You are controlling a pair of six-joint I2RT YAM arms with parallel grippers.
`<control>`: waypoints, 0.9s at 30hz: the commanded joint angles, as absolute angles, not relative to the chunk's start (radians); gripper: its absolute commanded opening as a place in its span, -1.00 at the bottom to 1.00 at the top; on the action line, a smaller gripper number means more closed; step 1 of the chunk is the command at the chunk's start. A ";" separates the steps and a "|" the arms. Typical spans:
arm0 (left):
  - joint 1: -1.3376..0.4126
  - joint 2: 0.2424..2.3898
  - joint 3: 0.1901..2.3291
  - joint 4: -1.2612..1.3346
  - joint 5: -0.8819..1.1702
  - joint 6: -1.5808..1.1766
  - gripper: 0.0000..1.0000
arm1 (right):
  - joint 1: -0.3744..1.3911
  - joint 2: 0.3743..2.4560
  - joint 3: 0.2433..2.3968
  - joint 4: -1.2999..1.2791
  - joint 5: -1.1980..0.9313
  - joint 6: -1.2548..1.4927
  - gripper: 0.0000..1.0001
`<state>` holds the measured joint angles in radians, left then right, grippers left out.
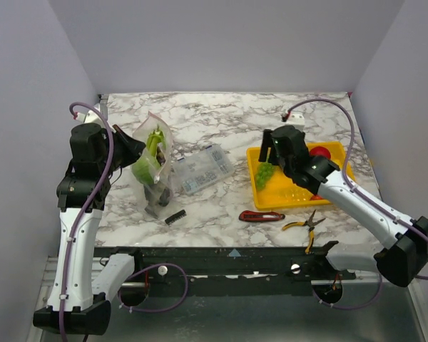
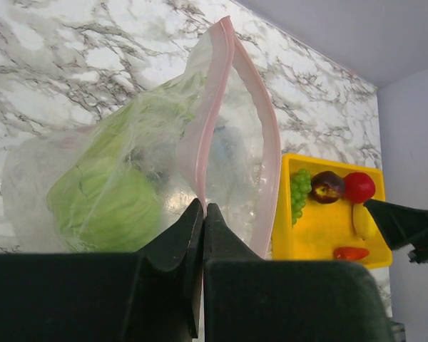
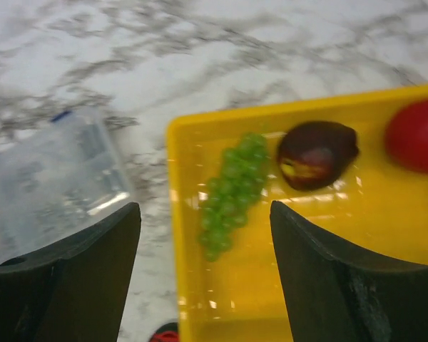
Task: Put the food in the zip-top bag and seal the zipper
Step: Pick up the fake fruit from the bin.
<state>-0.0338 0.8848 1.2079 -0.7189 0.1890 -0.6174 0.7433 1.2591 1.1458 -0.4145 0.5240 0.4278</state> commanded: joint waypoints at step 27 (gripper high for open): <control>-0.029 0.870 1.204 -0.660 0.359 -0.603 -1.00 | 0.432 1.518 0.795 -0.085 0.173 0.753 0.45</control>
